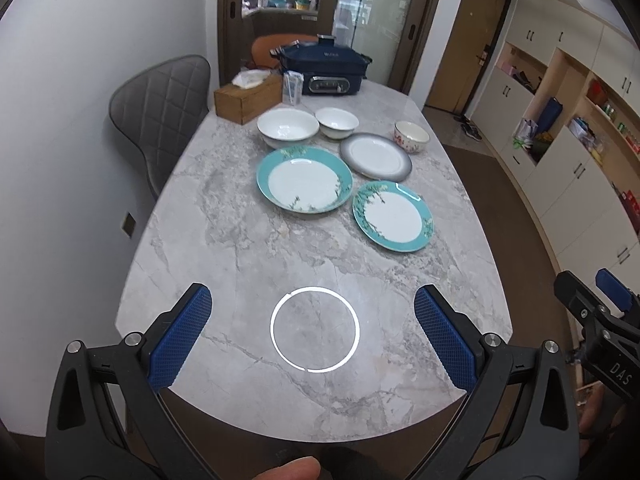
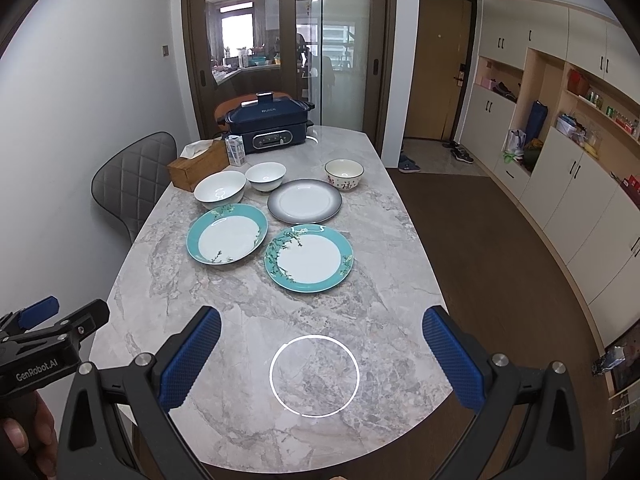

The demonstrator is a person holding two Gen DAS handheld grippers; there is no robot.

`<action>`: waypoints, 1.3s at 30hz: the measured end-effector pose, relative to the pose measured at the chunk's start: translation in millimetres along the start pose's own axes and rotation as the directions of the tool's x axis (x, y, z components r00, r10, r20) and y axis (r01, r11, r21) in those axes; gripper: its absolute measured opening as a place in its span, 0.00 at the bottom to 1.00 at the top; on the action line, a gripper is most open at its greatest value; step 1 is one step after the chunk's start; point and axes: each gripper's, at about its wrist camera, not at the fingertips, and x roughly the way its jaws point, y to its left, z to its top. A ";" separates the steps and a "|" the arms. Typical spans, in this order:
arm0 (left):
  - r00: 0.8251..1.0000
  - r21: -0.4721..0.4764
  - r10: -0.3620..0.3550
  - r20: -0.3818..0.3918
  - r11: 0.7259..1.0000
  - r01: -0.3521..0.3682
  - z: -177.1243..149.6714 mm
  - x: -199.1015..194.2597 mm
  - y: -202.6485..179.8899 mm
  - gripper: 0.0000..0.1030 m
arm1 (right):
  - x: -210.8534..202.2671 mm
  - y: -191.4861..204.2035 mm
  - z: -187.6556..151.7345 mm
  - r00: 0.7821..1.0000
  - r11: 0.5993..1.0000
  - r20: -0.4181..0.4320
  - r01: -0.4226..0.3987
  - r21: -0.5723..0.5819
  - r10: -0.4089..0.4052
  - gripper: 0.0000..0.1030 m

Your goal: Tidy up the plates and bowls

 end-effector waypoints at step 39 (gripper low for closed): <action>0.896 0.077 -0.162 -0.414 0.974 0.212 323.3 551.9 -88.0 0.98 | 528.9 -154.7 181.6 0.666 0.726 -0.294 -0.592 0.350 0.685 0.80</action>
